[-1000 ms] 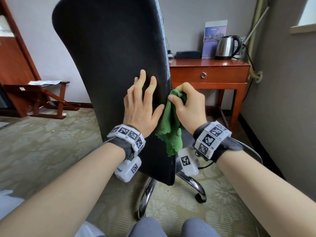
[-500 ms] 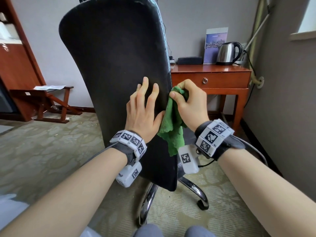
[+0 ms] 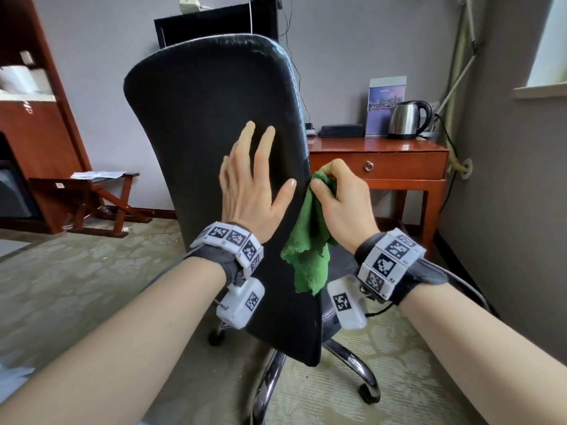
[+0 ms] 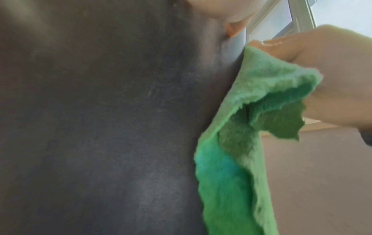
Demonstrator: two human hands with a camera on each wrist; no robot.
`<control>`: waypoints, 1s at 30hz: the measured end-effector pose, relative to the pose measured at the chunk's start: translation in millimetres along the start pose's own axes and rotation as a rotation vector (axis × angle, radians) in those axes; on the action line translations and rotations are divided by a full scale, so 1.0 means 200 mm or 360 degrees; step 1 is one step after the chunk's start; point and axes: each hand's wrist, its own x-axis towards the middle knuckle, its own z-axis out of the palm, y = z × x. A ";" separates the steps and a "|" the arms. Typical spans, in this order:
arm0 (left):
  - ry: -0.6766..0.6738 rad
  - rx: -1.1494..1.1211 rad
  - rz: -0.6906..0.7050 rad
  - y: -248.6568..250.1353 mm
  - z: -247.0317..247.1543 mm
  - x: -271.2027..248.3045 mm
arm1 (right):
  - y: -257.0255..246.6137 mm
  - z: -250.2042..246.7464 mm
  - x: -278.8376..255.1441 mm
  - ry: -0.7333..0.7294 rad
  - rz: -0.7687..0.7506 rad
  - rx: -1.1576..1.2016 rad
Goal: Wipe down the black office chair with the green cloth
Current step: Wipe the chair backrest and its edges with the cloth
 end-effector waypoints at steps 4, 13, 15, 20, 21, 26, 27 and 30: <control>-0.0034 0.0008 0.0005 0.02 0.02 -0.01 | -0.09 0.01 0.14 0.0134 -0.0122 0.0025; -0.0034 0.0091 0.0019 0.00 0.03 0.01 | 0.00 0.01 0.12 0.0103 -0.0081 0.0045; -0.0045 0.0105 0.0008 0.01 0.04 0.01 | -0.01 0.01 0.11 0.0080 -0.0069 0.0041; -0.0026 0.0115 0.0003 0.02 0.05 0.00 | -0.16 -0.03 0.30 0.0147 -0.0221 0.0038; -0.0023 0.0120 0.0000 0.02 0.05 0.00 | -0.19 -0.04 0.34 0.0157 -0.0245 0.0036; -0.0028 0.0130 0.0013 0.02 0.04 0.00 | -0.15 -0.03 0.30 0.0189 -0.0271 0.0006; -0.0024 0.0130 0.0013 0.02 0.04 0.00 | -0.12 -0.02 0.25 0.0173 -0.0267 0.0000; -0.0035 0.0118 0.0008 0.02 0.04 0.00 | -0.07 0.00 0.19 0.0117 -0.0259 -0.0028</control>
